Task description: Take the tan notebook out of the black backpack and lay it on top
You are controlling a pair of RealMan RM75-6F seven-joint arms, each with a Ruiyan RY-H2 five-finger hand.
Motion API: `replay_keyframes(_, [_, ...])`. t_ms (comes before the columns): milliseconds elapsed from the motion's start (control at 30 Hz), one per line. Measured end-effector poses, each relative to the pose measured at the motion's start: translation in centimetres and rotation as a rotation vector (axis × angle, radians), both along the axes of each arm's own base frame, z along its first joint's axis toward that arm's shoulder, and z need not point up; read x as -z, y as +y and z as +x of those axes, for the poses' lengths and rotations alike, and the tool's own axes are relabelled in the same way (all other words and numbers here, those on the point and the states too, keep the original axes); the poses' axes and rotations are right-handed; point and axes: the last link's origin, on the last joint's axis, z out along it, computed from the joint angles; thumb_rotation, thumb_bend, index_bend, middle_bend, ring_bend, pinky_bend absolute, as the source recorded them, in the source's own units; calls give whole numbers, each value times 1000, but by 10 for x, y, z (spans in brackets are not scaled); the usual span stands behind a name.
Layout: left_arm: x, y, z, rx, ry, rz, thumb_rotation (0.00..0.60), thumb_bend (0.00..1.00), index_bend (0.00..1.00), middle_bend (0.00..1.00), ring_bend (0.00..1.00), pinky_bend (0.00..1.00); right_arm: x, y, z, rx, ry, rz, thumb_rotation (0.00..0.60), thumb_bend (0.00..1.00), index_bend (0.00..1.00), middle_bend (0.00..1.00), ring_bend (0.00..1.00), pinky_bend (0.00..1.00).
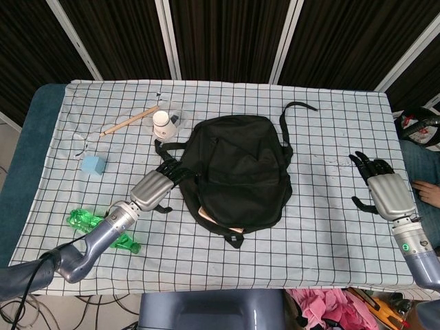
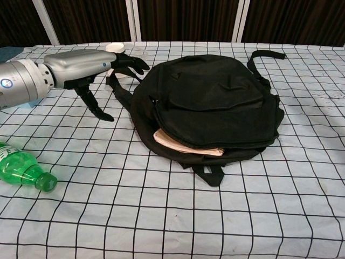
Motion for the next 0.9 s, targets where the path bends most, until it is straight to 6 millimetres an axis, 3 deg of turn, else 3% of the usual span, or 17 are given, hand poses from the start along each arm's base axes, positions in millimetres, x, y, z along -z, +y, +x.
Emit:
replay_keyframes(167, [14, 0, 11, 38, 0, 1, 600, 65, 118, 155, 0, 0, 2, 1, 1, -5, -5, -1, 600, 229, 0, 31, 178, 132])
replay_keyframes(400, [47, 1, 41, 104, -2, -21, 600, 66, 121, 159, 0, 0, 0, 3, -1, 0, 0, -15, 600, 229, 0, 31, 178, 132])
replay_keyframes(900, [78, 8, 64, 135, -13, -28, 600, 106, 228, 248, 0, 0, -3, 9, -13, 31, -12, -21, 600, 229, 0, 31, 178, 132])
